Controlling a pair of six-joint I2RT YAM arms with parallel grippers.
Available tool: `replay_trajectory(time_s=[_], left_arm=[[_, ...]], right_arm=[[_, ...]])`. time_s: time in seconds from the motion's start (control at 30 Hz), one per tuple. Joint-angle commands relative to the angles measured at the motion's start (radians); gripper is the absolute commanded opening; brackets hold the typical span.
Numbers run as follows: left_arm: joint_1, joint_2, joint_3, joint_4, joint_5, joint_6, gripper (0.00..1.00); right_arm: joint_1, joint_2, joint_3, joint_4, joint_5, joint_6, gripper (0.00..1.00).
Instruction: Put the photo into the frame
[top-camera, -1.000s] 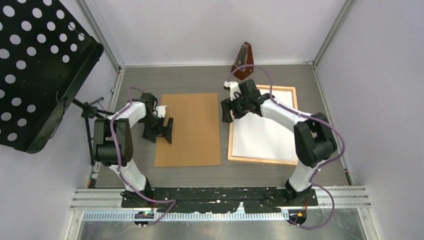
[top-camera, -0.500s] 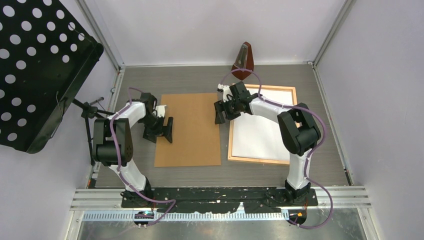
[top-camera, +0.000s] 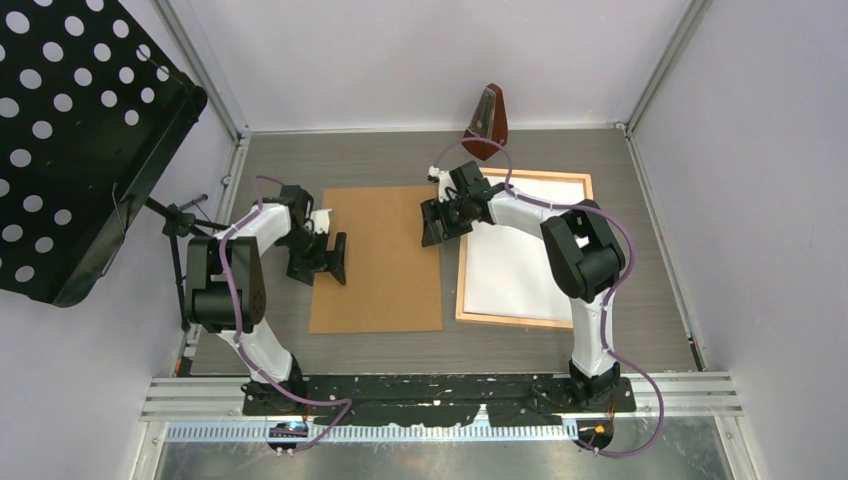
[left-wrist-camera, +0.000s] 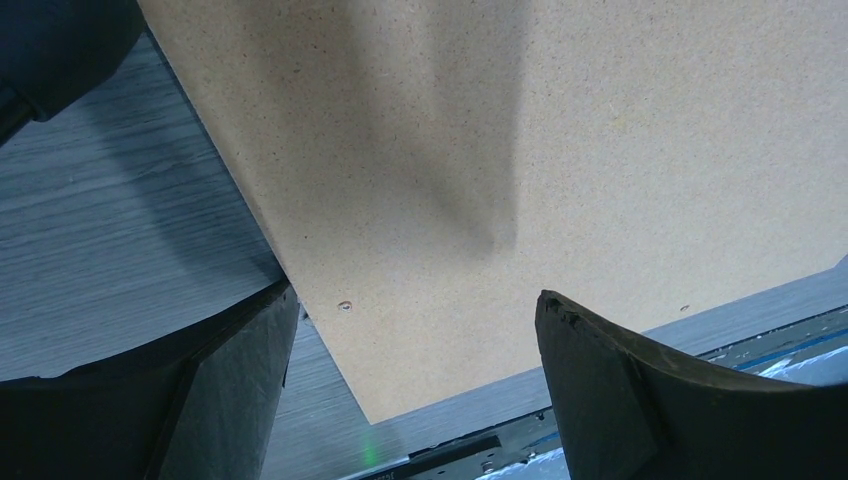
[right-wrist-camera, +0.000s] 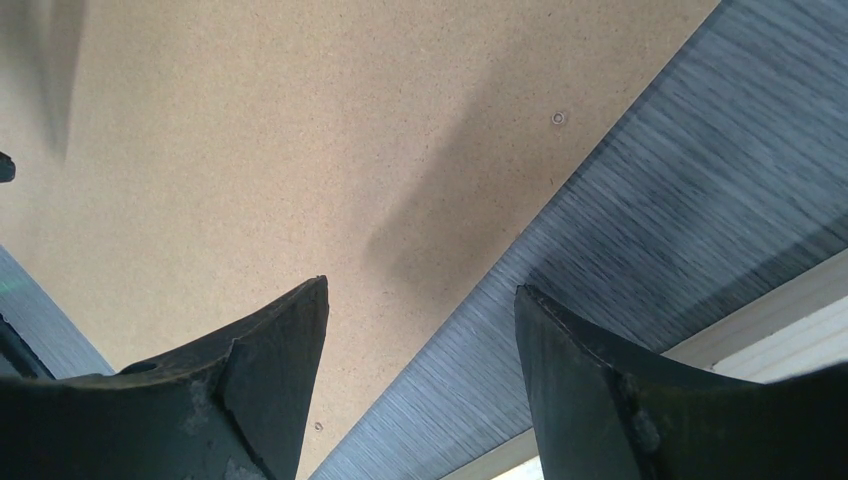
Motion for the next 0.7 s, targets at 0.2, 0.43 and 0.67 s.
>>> replay_trajectory(time_s=[0.2, 0.43, 0.67], left_arm=[[-0.002, -0.026, -0.016, 0.060, 0.094, -0.016, 0.87], [-0.028, -0.046, -0.023, 0.068, 0.162, -0.028, 0.85], [-0.027, -0.060, -0.009, 0.088, 0.027, -0.044, 0.88]], right_arm=[[0.003, -0.039, -0.067, -0.054, 0.057, 0.001, 0.75], [0.003, -0.067, -0.114, -0.014, 0.000, 0.025, 0.74], [0.000, -0.065, -0.131, -0.008, 0.001, 0.021, 0.74]])
